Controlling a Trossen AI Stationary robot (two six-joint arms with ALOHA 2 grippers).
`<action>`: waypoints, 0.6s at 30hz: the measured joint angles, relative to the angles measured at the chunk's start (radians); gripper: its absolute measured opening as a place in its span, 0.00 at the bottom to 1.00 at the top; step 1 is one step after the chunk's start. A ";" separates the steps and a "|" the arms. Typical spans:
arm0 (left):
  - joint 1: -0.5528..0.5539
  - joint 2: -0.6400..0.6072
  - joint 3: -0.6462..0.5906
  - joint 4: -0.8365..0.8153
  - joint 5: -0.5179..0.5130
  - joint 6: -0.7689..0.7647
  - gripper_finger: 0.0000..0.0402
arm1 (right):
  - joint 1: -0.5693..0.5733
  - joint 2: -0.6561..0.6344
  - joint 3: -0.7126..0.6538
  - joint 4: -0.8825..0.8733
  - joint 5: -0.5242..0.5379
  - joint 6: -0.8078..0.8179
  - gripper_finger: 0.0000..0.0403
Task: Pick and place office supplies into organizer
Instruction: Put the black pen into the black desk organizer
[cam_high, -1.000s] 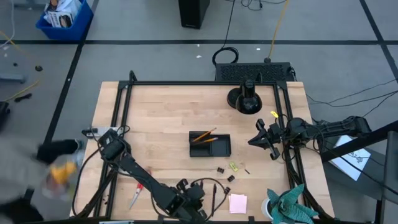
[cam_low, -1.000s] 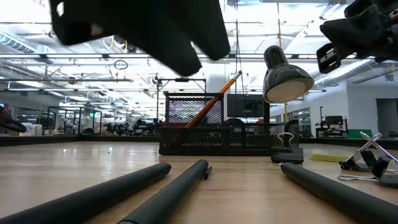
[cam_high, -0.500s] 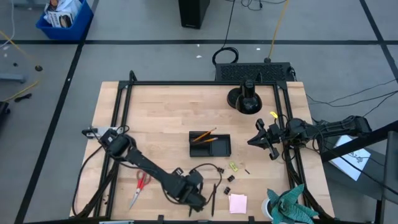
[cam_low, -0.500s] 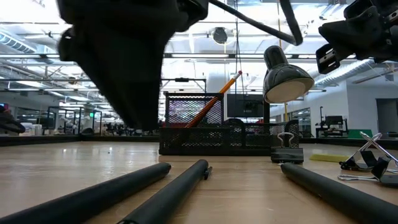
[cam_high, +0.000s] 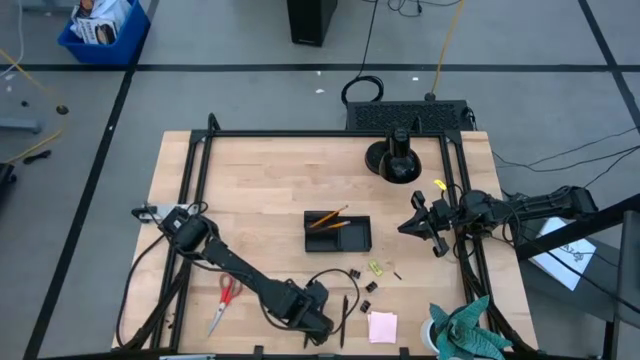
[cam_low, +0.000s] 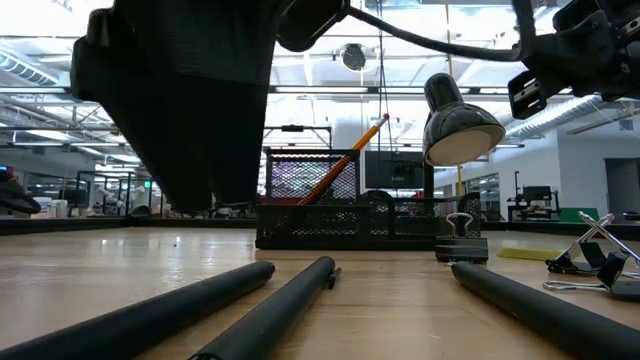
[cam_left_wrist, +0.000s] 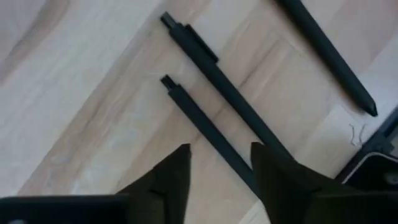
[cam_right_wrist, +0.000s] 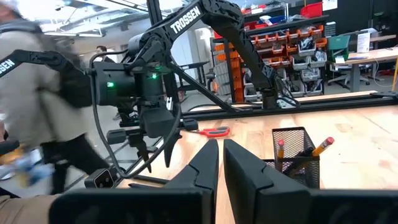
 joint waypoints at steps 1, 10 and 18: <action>0.003 0.000 0.000 -0.002 -0.001 -0.002 0.48 | 0.000 0.000 0.000 0.000 0.000 0.000 0.05; 0.030 0.023 0.000 0.002 -0.021 0.043 0.60 | 0.000 0.000 0.000 0.003 -0.001 0.000 0.05; 0.031 0.111 0.006 -0.024 0.041 0.100 0.61 | 0.001 0.005 0.000 0.000 -0.001 0.000 0.05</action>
